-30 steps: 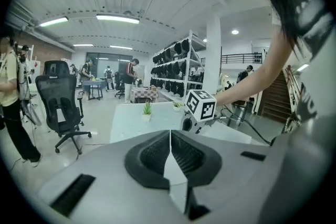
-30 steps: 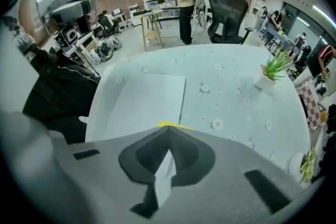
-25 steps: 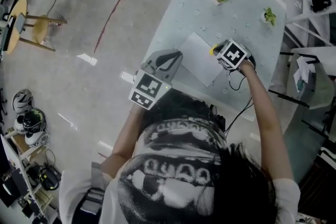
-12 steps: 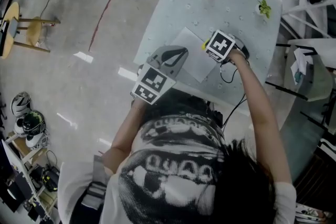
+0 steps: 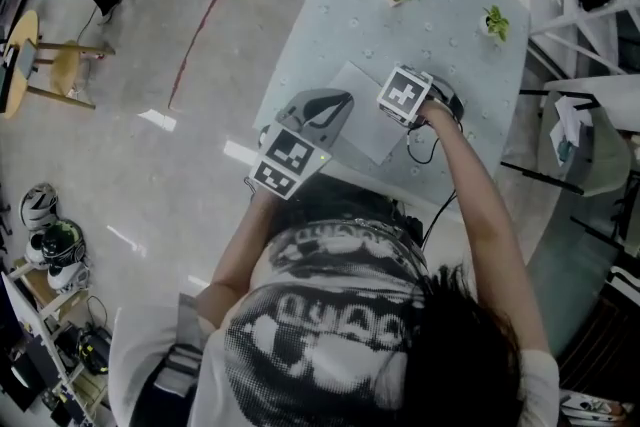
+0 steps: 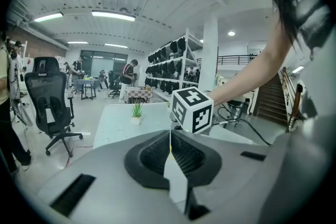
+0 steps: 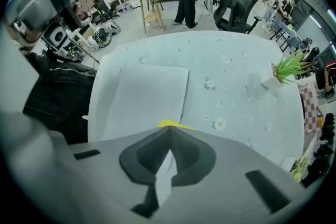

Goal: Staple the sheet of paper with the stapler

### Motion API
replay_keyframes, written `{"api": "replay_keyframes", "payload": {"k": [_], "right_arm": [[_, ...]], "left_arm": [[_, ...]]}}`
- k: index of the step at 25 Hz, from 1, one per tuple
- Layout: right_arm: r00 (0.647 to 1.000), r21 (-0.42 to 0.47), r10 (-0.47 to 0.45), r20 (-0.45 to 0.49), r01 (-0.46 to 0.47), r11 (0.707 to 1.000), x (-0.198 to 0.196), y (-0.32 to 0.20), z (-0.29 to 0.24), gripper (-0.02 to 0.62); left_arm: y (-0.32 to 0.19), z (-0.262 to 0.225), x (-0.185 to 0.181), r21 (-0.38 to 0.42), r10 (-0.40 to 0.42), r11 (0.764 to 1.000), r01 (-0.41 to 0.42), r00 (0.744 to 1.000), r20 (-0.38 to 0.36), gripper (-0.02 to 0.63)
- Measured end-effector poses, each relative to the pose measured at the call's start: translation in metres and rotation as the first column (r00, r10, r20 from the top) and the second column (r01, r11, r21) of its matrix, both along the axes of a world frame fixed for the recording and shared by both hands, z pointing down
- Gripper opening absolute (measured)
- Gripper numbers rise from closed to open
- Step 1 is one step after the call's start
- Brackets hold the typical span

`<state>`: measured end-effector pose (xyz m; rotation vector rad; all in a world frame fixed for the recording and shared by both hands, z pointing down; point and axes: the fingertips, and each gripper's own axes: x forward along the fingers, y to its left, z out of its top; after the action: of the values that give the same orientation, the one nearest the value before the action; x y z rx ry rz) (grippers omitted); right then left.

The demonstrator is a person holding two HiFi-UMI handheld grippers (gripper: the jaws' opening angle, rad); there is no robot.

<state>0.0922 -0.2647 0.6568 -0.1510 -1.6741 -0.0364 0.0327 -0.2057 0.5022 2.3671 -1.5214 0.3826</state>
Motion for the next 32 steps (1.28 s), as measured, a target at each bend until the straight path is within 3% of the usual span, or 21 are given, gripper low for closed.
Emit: {"api": "replay_keyframes", "payload": {"k": [3,9,14,18,23,32], "right_arm": [[1.0,-0.003,0.02,-0.003,-0.02,1.0,0.003,-0.002,-0.001,-0.001],[0.994,-0.034,0.049,0.099,-0.046,0.998,0.012,-0.002,-0.007,0.002],[0.963,-0.077,0.166,0.212,-0.152,0.985,0.015,0.0,-0.014,0.002],[0.91,-0.152,0.265,0.319,-0.227,0.962,0.013,0.009,-0.024,0.002],[0.826,-0.173,0.367,0.429,-0.323,0.93,0.018,0.012,-0.042,0.002],[0.711,-0.195,0.452,0.539,-0.416,0.888,0.028,0.06,-0.056,0.002]], "left_arm": [[0.003,-0.007,0.001,0.015,-0.002,1.0,0.002,1.0,0.007,0.006],[0.02,-0.026,0.004,0.045,-0.003,0.999,0.002,1.0,0.026,0.006],[0.036,-0.028,-0.007,0.022,-0.027,0.999,0.026,0.998,0.058,0.006],[0.043,-0.028,-0.012,0.002,-0.042,0.999,0.042,0.997,0.071,0.006],[0.056,-0.027,-0.012,-0.027,-0.034,0.999,0.037,0.996,0.083,0.006],[0.095,-0.02,0.012,-0.067,0.039,0.997,-0.034,0.996,0.085,0.006]]}}
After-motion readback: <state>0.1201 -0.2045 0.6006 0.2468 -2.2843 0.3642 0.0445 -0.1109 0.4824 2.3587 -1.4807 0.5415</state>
